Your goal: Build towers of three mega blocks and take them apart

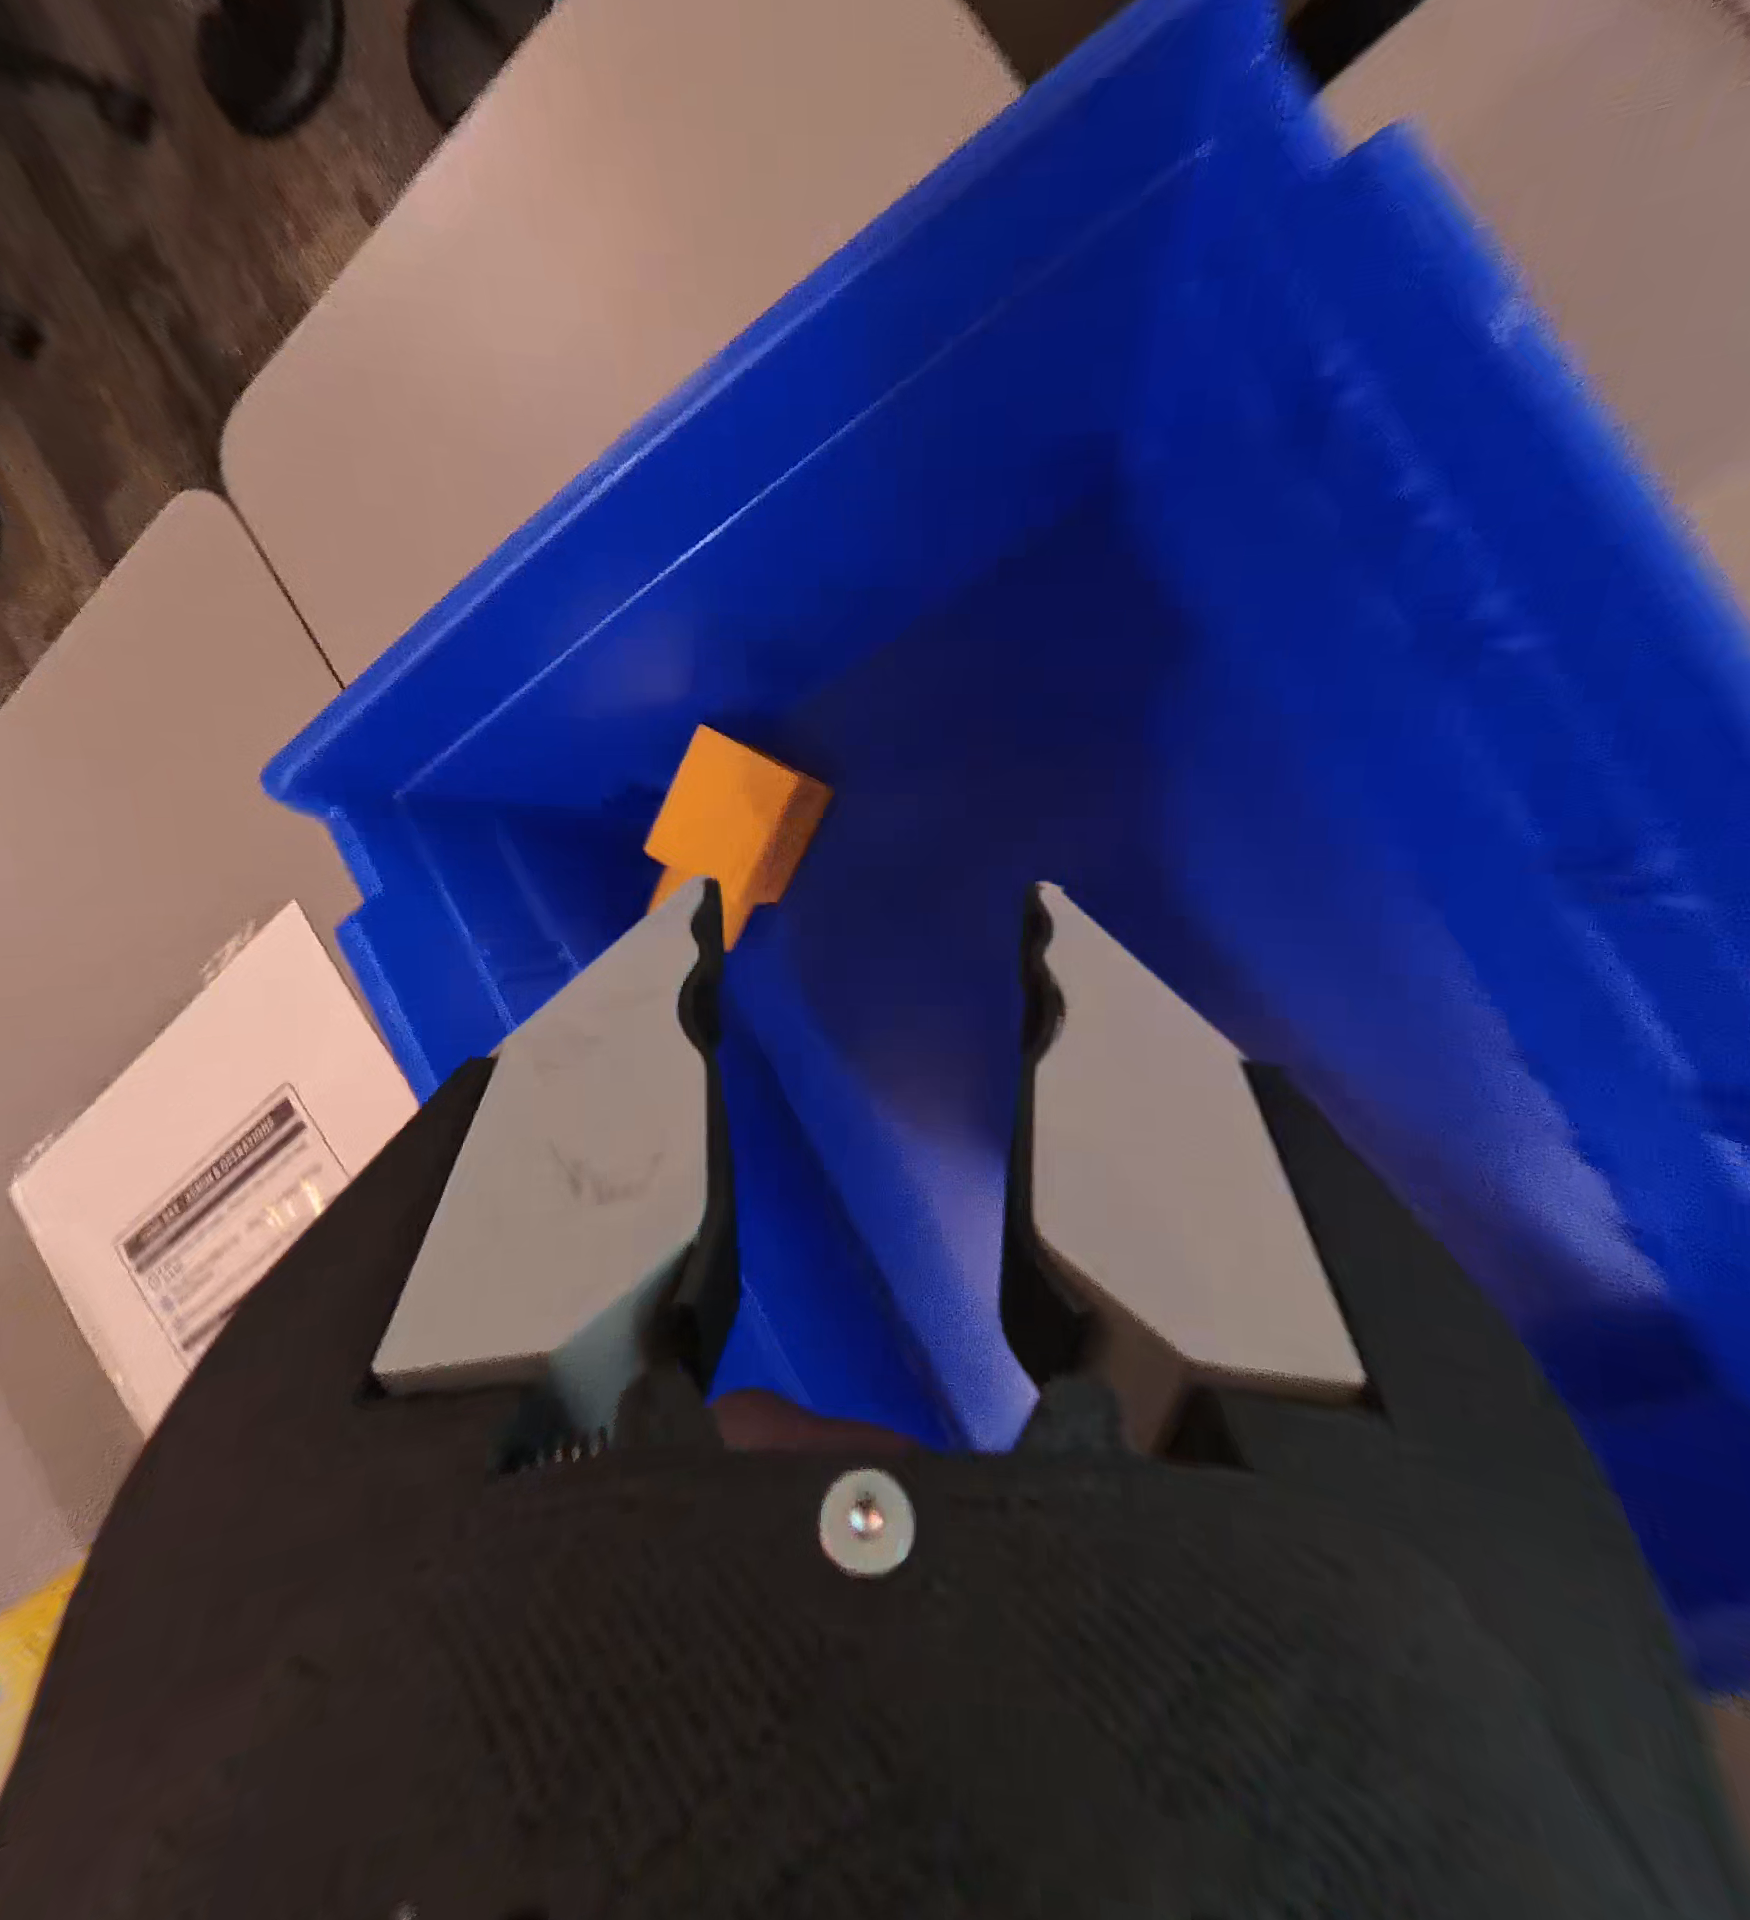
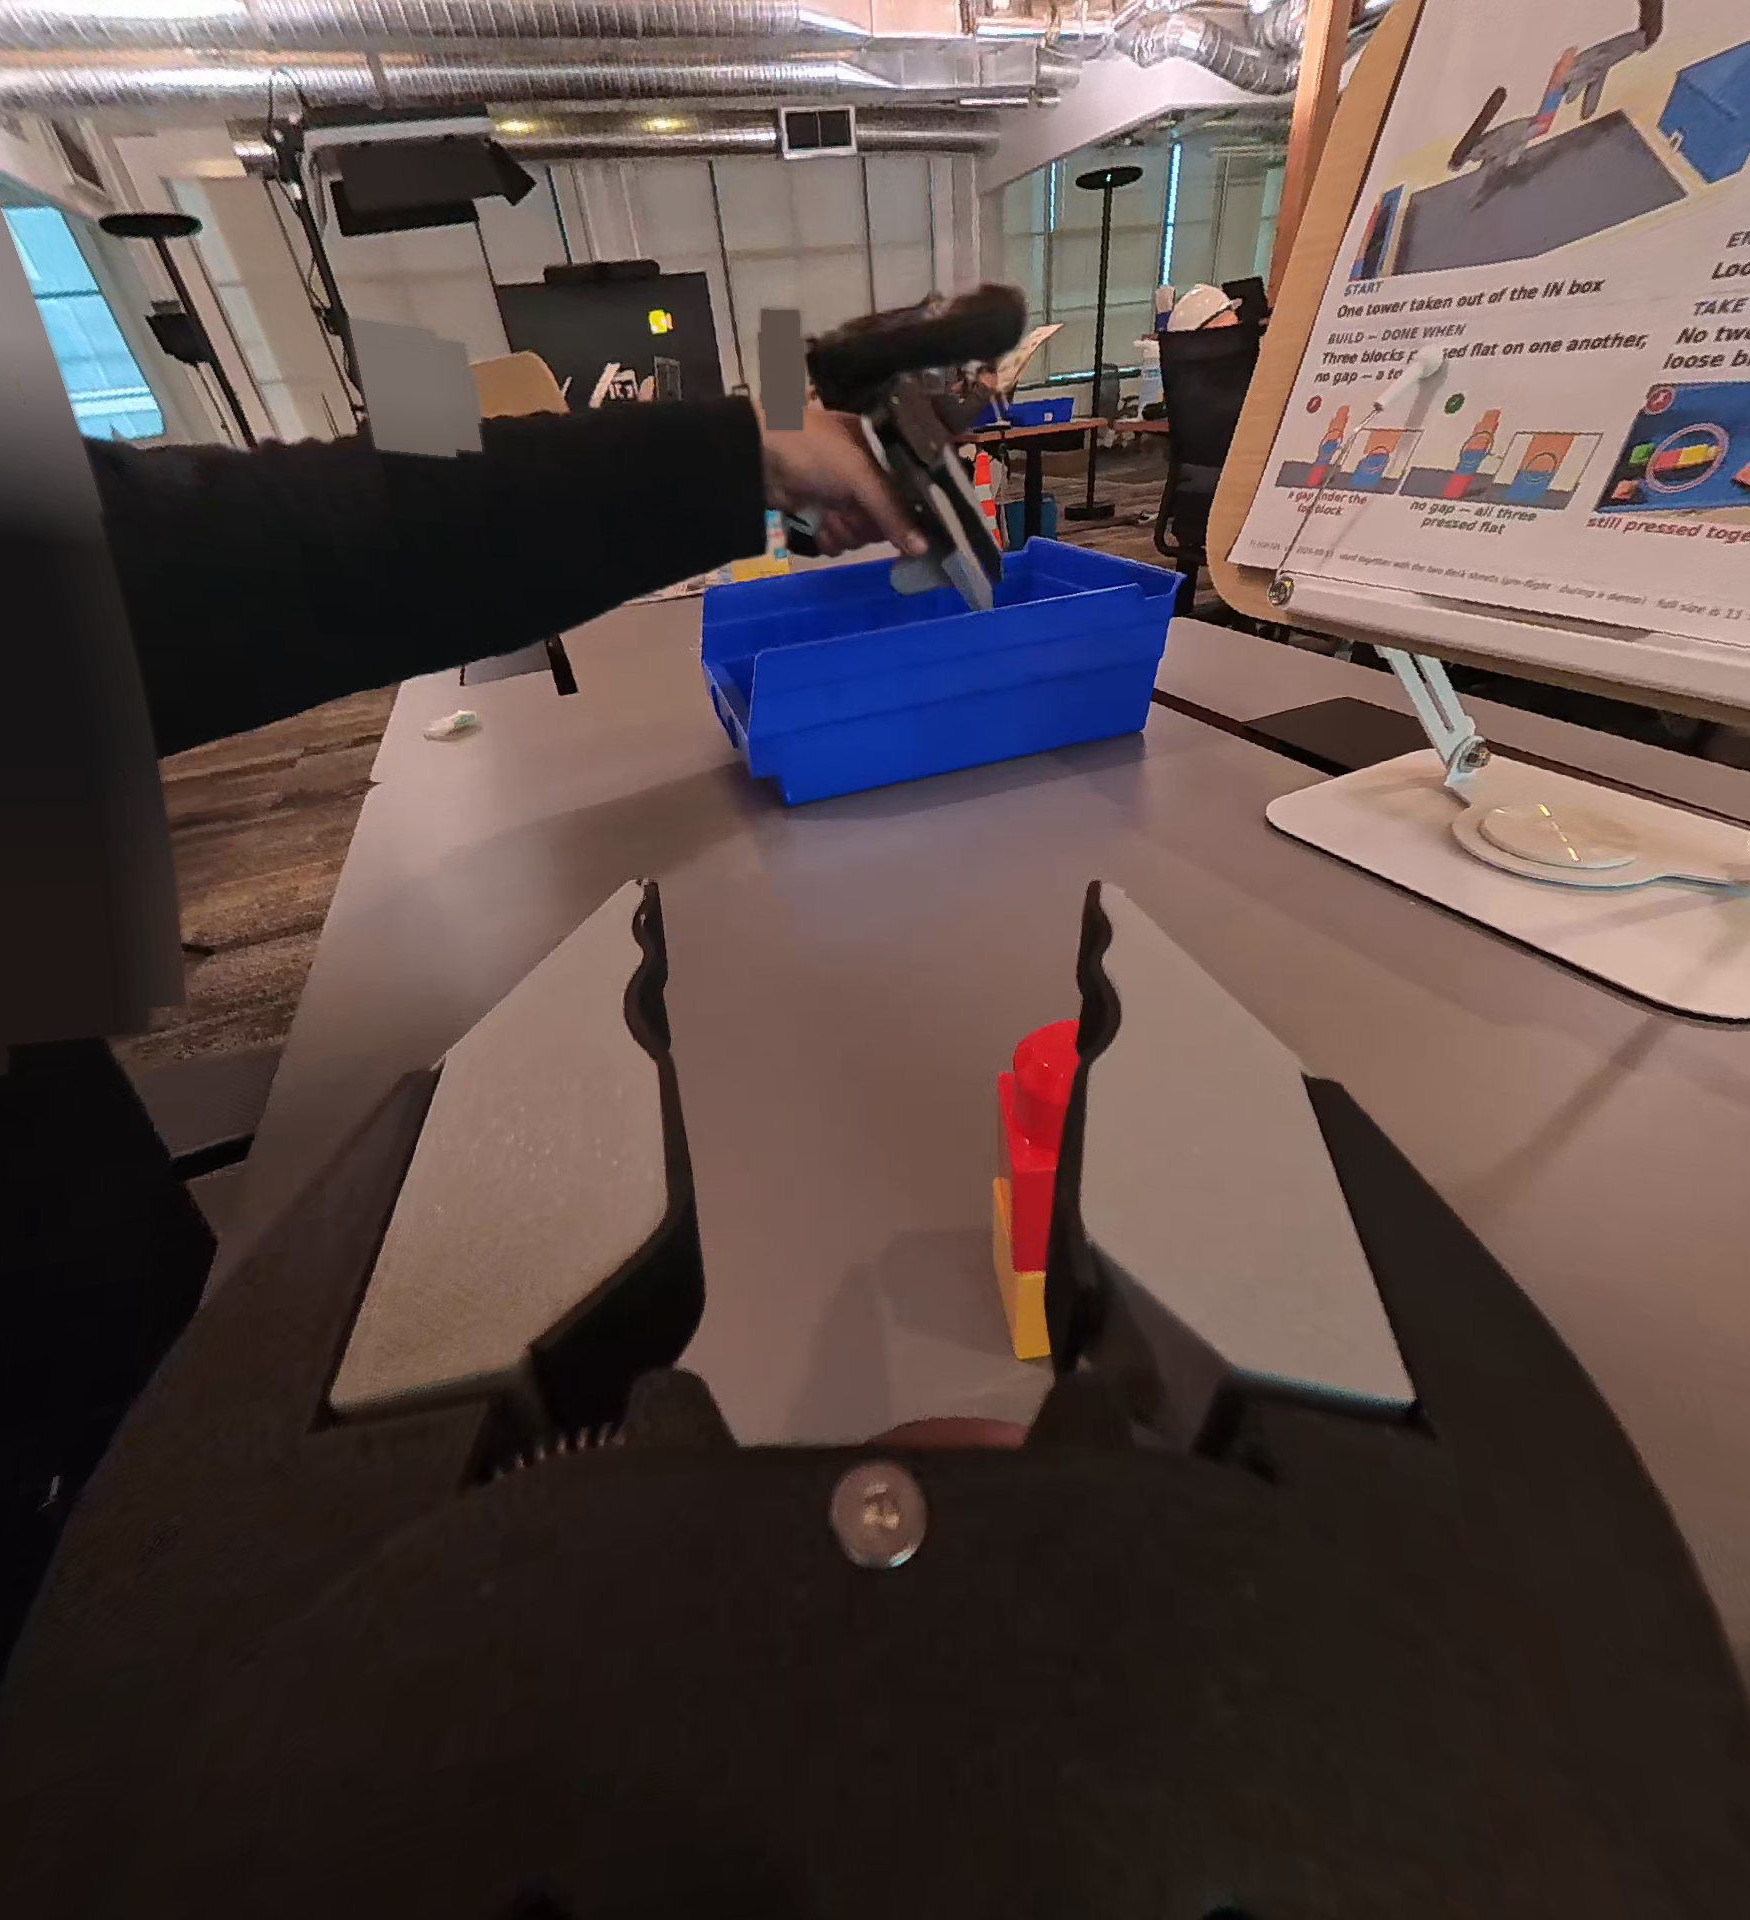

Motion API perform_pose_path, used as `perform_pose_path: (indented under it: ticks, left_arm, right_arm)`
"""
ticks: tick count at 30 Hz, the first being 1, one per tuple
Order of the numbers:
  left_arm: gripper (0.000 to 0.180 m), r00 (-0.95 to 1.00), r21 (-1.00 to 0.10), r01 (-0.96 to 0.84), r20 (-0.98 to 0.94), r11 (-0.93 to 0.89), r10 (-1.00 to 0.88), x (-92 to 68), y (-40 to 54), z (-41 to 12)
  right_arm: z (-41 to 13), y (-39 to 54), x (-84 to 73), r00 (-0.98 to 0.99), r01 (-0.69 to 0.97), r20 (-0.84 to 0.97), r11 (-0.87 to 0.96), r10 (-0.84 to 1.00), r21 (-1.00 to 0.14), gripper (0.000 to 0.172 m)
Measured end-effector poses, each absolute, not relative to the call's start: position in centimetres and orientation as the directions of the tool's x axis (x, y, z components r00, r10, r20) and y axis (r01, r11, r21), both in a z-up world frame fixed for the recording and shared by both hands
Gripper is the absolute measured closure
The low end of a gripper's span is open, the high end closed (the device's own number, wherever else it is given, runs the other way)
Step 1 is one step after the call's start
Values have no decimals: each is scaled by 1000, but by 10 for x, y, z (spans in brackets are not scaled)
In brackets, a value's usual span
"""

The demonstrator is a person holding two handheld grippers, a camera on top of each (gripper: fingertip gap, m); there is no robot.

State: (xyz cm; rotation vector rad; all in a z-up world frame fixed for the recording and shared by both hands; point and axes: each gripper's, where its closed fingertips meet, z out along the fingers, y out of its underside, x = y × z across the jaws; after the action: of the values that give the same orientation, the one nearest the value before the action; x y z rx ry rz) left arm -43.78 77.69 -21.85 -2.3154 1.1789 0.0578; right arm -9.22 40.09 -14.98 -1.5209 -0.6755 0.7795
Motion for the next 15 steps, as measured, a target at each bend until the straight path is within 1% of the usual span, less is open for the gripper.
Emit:
perform_pose_path:
  ticks: [2,5,7,9,11,13,15]
  left_arm:
    - [120,592,-381,-791,-279,-478,-756,-441,795,-237]
    - [118,539,-290,-839,-322,-461,-778,-450,815,-257]
    - [110,511,-207,-860,-338,-467,-791,-459,820,-270]
    - [115,484,-131,-873,-344,-469,-805,-466,820,-281]
    - [137,497,-167,-866,-385,-471,-778,-460,828,-279]
    - [135,485,-150,-871,-423,-469,-766,-461,827,-282]
    - [136,498,-151,-861,-442,-485,-746,-460,824,-281]
  right_arm:
    - [-152,402,-92,600,-23,-90,-96,795,-995,94]
    - [-157,406,-89,603,-19,-94,-104,792,-994,95]
    - [-159,408,-87,606,-19,-103,-115,789,-993,96]
    - [-159,408,-86,601,-29,-115,-122,791,-992,97]
    - [-157,406,-87,597,-34,-116,-119,794,-992,97]
    - [-154,404,-88,592,-31,-105,-108,799,-994,99]
    - [-151,401,-90,588,-29,-89,-90,804,-996,101]
